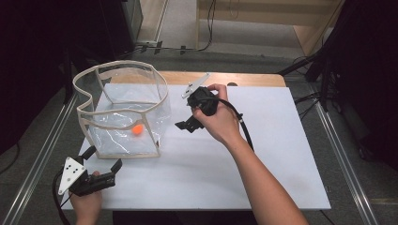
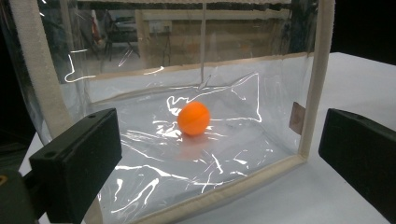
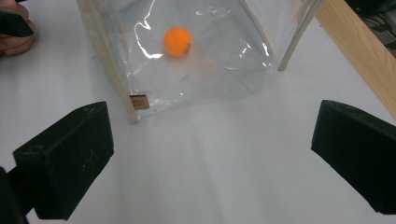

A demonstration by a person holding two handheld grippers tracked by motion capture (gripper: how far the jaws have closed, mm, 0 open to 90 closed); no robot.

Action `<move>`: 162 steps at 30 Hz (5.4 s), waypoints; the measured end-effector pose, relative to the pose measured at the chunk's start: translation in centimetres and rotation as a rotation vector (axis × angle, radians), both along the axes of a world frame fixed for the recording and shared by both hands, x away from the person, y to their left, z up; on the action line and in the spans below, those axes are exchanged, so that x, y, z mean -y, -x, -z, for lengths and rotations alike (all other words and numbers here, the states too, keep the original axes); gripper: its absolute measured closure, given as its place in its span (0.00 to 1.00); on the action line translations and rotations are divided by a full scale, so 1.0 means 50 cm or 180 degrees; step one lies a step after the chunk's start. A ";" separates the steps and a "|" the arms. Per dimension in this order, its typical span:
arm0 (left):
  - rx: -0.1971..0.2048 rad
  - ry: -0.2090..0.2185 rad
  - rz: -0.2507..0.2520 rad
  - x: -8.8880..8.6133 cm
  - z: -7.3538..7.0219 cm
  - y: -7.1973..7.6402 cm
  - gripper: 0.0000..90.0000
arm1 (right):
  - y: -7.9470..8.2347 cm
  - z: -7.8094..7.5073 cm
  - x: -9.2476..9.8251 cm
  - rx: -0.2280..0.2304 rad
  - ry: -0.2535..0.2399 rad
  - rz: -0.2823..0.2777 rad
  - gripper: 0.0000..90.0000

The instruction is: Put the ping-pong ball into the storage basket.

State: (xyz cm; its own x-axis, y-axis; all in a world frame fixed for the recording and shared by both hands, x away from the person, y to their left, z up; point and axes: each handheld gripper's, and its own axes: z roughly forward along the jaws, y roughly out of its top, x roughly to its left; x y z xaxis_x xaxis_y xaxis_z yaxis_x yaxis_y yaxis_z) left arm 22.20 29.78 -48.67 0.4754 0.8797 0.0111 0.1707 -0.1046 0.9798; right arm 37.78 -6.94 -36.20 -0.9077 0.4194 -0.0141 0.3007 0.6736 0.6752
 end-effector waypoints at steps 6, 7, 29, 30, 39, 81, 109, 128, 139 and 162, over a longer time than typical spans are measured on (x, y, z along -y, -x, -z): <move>-0.0004 -0.0007 0.0003 0.000 0.000 0.000 0.00 | 0.009 0.025 0.015 -0.0018 -0.0032 0.0018 0.00; -0.0007 -0.0011 0.0000 0.000 0.000 0.000 0.00 | 0.010 0.028 0.017 -0.0022 -0.0040 0.0033 0.00; -0.0002 -0.0015 -0.0002 0.001 0.000 0.000 0.00 | 0.045 0.106 0.080 -0.0069 -0.0163 0.0213 0.00; -0.0002 -0.0016 -0.0003 0.001 0.000 0.000 0.00 | 0.047 0.109 0.083 -0.0074 -0.0168 0.0229 0.00; -0.0002 -0.0015 -0.0003 0.001 0.000 0.001 0.00 | 0.061 0.133 0.108 -0.0096 -0.0243 0.0306 0.00; -0.0005 -0.0011 -0.0005 0.003 0.001 0.001 0.00 | 0.137 0.232 0.274 -0.0073 -0.0573 0.0813 0.00; -0.0010 -0.0036 -0.0008 0.004 0.001 0.001 0.00 | 0.193 0.259 0.385 -0.0010 -0.0777 0.1153 0.00; -0.0013 -0.0078 -0.0021 0.006 0.001 0.001 0.00 | 0.231 0.268 0.456 0.0025 -0.0872 0.1332 0.00; -0.0014 -0.0082 -0.0021 0.007 0.001 0.001 0.00 | 0.248 0.277 0.503 0.0059 -0.0960 0.1492 0.00; -0.0010 -0.0026 -0.0017 0.003 0.001 0.001 0.00 | 0.295 0.298 0.579 0.0194 -0.1208 0.1788 0.00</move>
